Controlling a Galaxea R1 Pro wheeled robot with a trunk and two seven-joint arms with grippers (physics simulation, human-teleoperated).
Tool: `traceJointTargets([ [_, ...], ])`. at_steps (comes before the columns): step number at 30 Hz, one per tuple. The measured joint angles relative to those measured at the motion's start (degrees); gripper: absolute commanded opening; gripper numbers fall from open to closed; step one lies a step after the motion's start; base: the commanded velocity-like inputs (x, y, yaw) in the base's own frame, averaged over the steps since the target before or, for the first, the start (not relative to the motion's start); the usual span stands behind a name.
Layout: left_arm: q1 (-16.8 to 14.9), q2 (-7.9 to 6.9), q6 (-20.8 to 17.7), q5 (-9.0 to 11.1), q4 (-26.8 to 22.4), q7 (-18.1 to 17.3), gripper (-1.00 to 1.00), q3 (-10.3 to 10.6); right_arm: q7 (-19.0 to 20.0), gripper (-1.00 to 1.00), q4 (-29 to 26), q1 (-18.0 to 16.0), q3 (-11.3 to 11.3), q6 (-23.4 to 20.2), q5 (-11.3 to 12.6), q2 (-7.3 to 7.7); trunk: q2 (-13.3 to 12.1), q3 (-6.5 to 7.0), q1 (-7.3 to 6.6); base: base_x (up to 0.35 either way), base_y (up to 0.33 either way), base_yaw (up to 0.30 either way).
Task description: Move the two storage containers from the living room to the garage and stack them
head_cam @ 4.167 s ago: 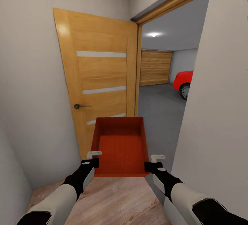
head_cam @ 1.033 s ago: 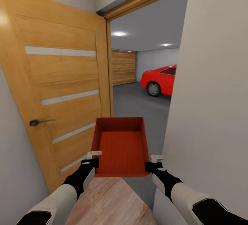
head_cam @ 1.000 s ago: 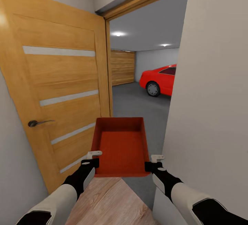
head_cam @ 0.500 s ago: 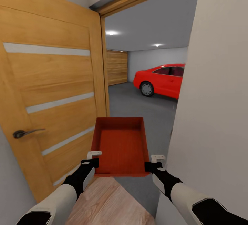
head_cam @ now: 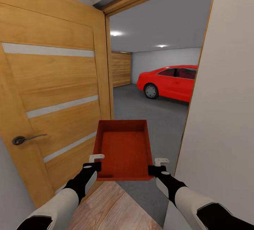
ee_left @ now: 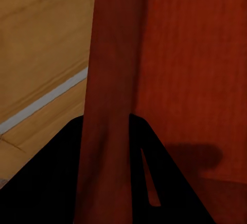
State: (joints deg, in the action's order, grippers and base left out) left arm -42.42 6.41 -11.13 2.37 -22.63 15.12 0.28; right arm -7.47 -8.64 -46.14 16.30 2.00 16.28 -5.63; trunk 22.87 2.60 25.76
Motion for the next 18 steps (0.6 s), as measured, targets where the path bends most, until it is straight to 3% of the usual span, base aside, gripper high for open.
traceJointTargets([
  [5, 0.0, -0.02, 0.0, 0.1, 0.0, 0.0, -1.00, 0.1, 0.0, -1.00, 0.0, 0.0, 0.0, -0.1, -0.1, -0.02, 0.0, 0.00, 0.00, 0.000, 0.000, -0.067],
  [18, 0.0, 0.01, 0.0, 0.1, 0.1, 0.0, -1.00, 0.0, 0.0, -1.00, 0.0, 0.0, 0.0, -0.1, -0.1, 0.02, 0.0, 0.00, 0.00, 0.000, 0.000, -0.230],
])
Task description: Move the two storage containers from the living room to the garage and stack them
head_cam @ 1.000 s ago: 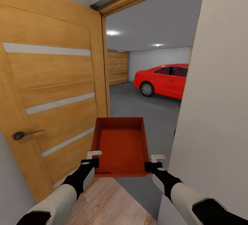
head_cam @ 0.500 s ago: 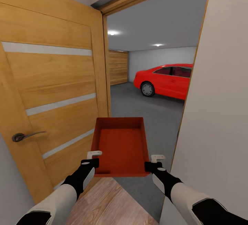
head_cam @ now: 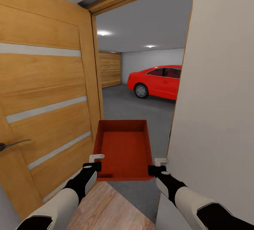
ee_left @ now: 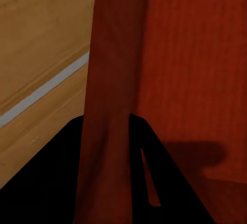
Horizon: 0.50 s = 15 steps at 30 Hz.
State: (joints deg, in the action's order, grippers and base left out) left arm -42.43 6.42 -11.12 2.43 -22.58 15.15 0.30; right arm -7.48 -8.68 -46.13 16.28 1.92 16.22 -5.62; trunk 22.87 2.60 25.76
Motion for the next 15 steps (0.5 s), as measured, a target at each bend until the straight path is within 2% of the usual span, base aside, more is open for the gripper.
traceJointTargets([
  [5, 0.0, 0.34, -0.1, 0.0, 0.0, 0.5, -1.00, 0.1, 0.5, -1.00, 0.1, 0.0, -0.1, 0.0, 0.1, 0.32, 0.0, 0.00, -0.01, 0.104, 0.091, -0.156],
  [15, 0.0, -0.01, -0.1, 0.0, 0.0, 0.0, -1.00, 0.0, 0.1, -1.00, 0.1, 0.0, 0.0, 0.0, 0.1, -0.01, 0.0, 0.00, -0.02, 0.178, 0.161, -0.015],
])
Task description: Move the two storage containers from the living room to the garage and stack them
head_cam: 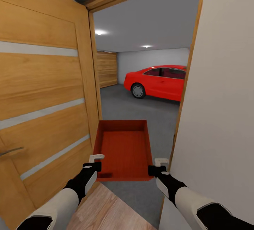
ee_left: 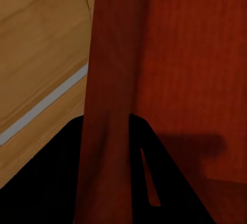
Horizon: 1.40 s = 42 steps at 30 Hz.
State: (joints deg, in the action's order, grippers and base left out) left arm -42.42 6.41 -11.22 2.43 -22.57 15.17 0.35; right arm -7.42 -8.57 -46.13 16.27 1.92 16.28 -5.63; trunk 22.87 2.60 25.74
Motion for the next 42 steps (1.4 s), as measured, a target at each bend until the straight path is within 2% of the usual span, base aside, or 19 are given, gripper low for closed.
traceJointTargets([
  [7, 0.0, -0.03, 0.0, 0.0, 0.0, -0.1, -1.00, 0.0, -0.1, -1.00, 0.0, 0.0, 0.0, 0.0, 0.0, -0.03, 0.0, 0.00, 0.00, 0.186, 0.168, -0.026],
  [19, 0.0, 0.01, 0.0, 0.0, 0.1, 0.0, -1.00, 0.0, 0.0, -1.00, 0.0, 0.0, 0.0, 0.0, 0.0, 0.01, 0.0, 0.00, 0.00, 0.186, 0.167, -0.196],
  [31, 0.0, -0.03, 0.0, 0.0, 0.0, -0.1, -1.00, -0.1, -0.1, -1.00, 0.0, 0.0, 0.0, 0.0, 0.0, -0.04, 0.0, 0.00, 0.00, 0.186, 0.166, -0.025],
  [42, 0.0, 0.00, 0.0, 0.1, 0.1, 0.0, -1.00, 0.0, 0.0, -1.00, 0.0, 0.0, 0.0, -0.1, 0.0, 0.01, 0.0, 0.00, 0.00, 0.186, 0.166, -0.224],
])
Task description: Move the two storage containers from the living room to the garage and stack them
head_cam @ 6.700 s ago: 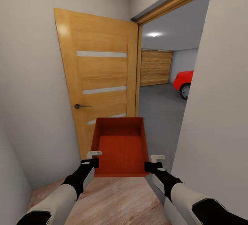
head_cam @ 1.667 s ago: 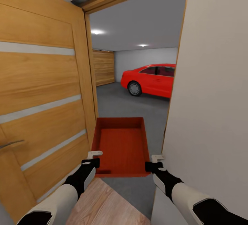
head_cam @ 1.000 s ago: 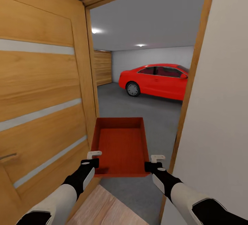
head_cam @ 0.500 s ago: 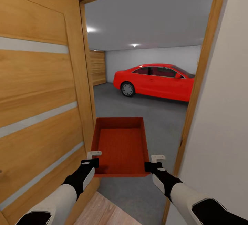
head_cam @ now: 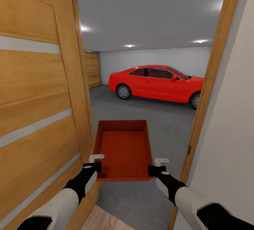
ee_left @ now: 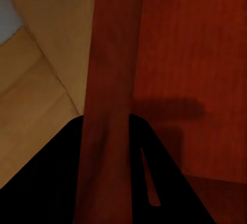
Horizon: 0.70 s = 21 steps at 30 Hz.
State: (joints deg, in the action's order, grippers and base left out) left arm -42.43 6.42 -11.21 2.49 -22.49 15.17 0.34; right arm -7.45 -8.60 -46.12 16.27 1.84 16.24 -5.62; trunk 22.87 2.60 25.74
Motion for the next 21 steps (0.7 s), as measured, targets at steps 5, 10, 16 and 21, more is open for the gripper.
traceJointTargets([
  [5, 0.0, 0.42, 0.0, -0.1, -0.1, 0.6, -1.00, 0.1, 0.5, -1.00, 0.0, 0.0, 0.0, 0.1, 0.1, 0.38, 0.0, 0.00, 0.00, 0.186, 0.166, -0.076],
  [10, 0.0, -0.01, 0.0, -0.1, 0.0, 0.0, -1.00, 0.0, 0.0, -1.00, 0.0, 0.0, 0.1, 0.1, 0.2, -0.02, 0.0, 0.00, 0.00, 0.186, 0.166, -0.115],
  [16, 0.0, 0.00, 0.0, -0.1, 0.0, 0.0, -1.00, 0.0, 0.0, -1.00, 0.0, 0.0, 0.1, 0.1, 0.1, -0.01, 0.0, 0.00, 0.00, 0.186, 0.166, -0.229],
  [21, 0.0, 0.00, 0.0, -0.1, 0.0, 0.0, -1.00, 0.0, 0.0, -1.00, 0.0, 0.0, 0.0, 0.1, 0.1, -0.02, 0.0, 0.00, 0.00, 0.186, 0.166, -0.212],
])
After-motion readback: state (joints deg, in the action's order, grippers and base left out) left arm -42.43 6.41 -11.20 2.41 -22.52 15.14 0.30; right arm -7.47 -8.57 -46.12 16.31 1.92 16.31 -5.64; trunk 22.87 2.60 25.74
